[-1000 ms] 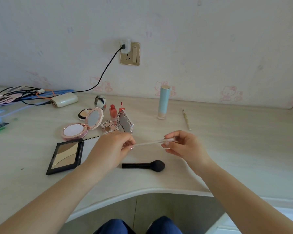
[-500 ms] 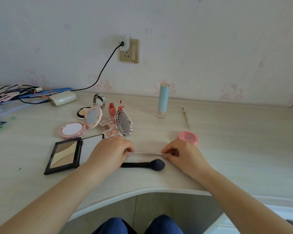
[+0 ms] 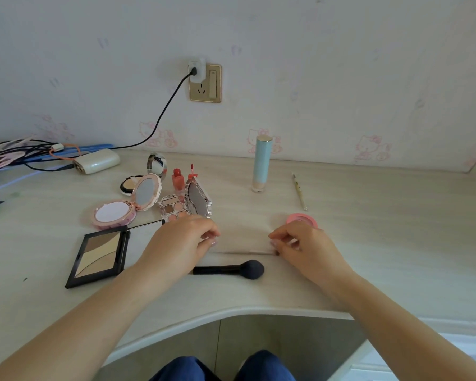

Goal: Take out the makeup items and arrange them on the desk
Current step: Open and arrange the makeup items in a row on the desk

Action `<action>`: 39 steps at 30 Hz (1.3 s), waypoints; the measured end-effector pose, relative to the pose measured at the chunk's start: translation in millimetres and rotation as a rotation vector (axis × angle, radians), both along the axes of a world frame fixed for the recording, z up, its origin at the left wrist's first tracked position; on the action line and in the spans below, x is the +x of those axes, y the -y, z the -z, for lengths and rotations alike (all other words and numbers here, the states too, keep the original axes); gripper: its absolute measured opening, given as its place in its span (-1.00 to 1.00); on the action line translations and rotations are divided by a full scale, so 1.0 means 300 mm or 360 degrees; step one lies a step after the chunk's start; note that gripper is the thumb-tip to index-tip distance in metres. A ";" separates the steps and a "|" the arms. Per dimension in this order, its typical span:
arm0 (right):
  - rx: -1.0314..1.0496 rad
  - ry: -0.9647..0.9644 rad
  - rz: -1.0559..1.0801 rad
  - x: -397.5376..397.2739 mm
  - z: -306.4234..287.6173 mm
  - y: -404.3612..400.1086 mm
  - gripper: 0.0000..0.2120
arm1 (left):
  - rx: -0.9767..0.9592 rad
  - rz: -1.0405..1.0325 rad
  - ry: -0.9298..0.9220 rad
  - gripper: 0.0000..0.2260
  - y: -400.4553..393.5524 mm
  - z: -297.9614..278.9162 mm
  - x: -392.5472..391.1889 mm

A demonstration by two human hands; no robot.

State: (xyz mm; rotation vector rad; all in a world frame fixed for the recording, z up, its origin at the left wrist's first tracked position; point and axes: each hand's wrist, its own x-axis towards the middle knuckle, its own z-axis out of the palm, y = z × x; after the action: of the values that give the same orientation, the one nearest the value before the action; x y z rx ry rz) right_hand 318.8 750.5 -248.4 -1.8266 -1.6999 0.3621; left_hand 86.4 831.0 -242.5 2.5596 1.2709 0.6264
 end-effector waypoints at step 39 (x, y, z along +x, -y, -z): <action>0.0027 -0.0226 0.0157 0.180 -0.206 -0.061 -0.88 | 0.0045 0.0202 0.0465 -0.71 -0.041 -0.133 0.335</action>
State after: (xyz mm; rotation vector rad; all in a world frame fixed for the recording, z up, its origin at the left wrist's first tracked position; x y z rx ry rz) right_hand 372.7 768.7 -186.6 -1.8194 -1.5068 0.4242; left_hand 186.9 843.2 -202.5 2.4331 1.0020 0.9548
